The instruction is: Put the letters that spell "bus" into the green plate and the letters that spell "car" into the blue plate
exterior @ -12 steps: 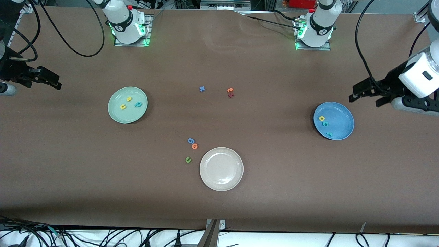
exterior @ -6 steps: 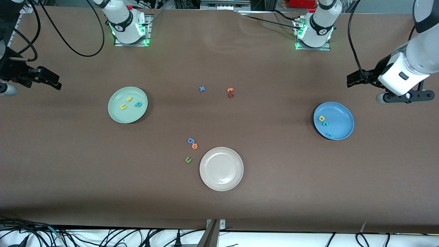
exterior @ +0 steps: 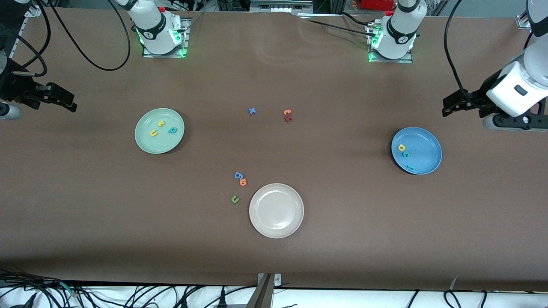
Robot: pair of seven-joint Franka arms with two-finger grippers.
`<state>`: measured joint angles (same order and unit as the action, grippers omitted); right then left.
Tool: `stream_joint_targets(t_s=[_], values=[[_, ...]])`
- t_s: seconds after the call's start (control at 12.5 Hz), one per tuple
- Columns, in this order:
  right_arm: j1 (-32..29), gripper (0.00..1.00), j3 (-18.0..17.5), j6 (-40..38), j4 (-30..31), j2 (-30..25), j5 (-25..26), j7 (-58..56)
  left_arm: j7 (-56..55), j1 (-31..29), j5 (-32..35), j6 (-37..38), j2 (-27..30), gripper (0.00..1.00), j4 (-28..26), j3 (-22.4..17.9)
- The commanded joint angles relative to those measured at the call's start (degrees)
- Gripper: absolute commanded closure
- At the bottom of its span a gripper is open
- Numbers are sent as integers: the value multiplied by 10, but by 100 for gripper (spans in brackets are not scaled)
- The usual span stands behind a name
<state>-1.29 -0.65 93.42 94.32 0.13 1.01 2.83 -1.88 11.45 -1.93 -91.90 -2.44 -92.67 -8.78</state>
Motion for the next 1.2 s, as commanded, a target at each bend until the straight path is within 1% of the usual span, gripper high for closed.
stream_joint_targets(t_s=[0.0,0.24,0.56,0.8,1.12], values=[[-5,0,-4,-7,-5,-3,-9,-5,31,-10,20,-71,84,0,-117,7],[-5,0,-5,-7,-5,-3,-9,-6,57,-13,20,-86,88,0,-119,7],[-5,0,-6,-7,-5,-3,-9,-6,58,-13,20,-86,91,0,-112,13],[-4,0,-6,-7,-5,-3,-8,-7,51,-13,18,-86,96,0,-96,18],[-4,0,-6,-8,-5,-4,-9,-7,53,-13,21,-86,96,0,-95,18]])
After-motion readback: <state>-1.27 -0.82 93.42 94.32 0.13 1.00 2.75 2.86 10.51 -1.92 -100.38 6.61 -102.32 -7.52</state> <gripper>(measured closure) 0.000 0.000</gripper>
